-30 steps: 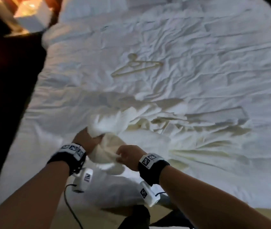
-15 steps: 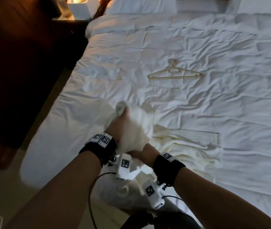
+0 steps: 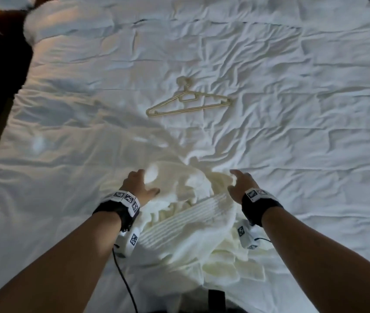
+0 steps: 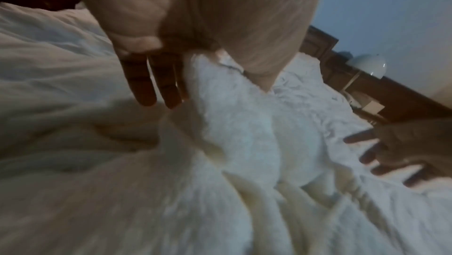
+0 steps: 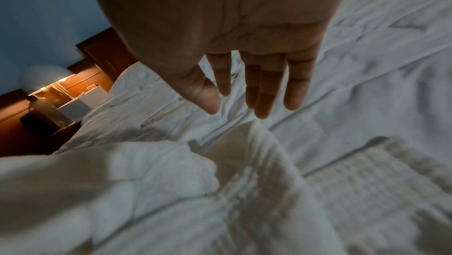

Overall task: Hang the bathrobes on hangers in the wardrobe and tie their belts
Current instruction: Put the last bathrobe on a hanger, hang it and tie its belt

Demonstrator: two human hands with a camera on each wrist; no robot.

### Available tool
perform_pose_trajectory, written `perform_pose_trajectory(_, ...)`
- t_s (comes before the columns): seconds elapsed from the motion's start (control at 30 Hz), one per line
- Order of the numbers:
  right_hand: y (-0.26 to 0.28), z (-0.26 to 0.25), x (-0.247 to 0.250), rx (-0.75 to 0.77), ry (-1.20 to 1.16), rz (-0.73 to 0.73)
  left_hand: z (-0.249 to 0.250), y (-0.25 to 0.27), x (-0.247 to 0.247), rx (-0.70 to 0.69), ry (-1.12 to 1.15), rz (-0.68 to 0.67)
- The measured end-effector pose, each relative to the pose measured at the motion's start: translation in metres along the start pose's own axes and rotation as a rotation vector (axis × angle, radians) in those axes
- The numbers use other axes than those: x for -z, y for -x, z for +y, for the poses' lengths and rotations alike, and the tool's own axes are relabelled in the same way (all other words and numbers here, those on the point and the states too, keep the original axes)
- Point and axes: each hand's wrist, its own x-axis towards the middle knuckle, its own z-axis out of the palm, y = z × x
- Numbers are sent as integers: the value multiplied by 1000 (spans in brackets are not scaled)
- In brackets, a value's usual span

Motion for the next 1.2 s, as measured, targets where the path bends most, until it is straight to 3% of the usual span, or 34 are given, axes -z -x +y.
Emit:
perform_pose_trajectory(0.13, -60, -38, -2, 76, 131, -104, 0, -41, -27, -30, -30, -96)
perform_pose_trajectory(0.33, -148, -100, -1, 234, 357, -44, -15, -77, -47, -32, -107, -272)
perform_pose_trajectory(0.53, -228, -158, 30, 344, 488, 37, -31, -106, -56, 60, -81, -322)
perform_pose_trajectory(0.77, -296, -192, 33, 402, 628, -92, -32, -125, -68, 42, -161, -364)
perform_pose_trajectory(0.83, -298, -190, 29, 394, 683, -98, -34, -130, -69, 28, -164, -376)
perform_pose_trajectory(0.97, -261, -176, 23, 444, 628, 63, -33, -134, -67, 28, -175, -405)
perform_pose_trajectory(1.1, -221, -140, 8, 542, 571, 17, -28, -135, -62, 18, -166, -388)
perform_pose_trajectory(1.2, -200, -90, 7, 361, 431, 133, -27, -135, -62, 18, -185, -380)
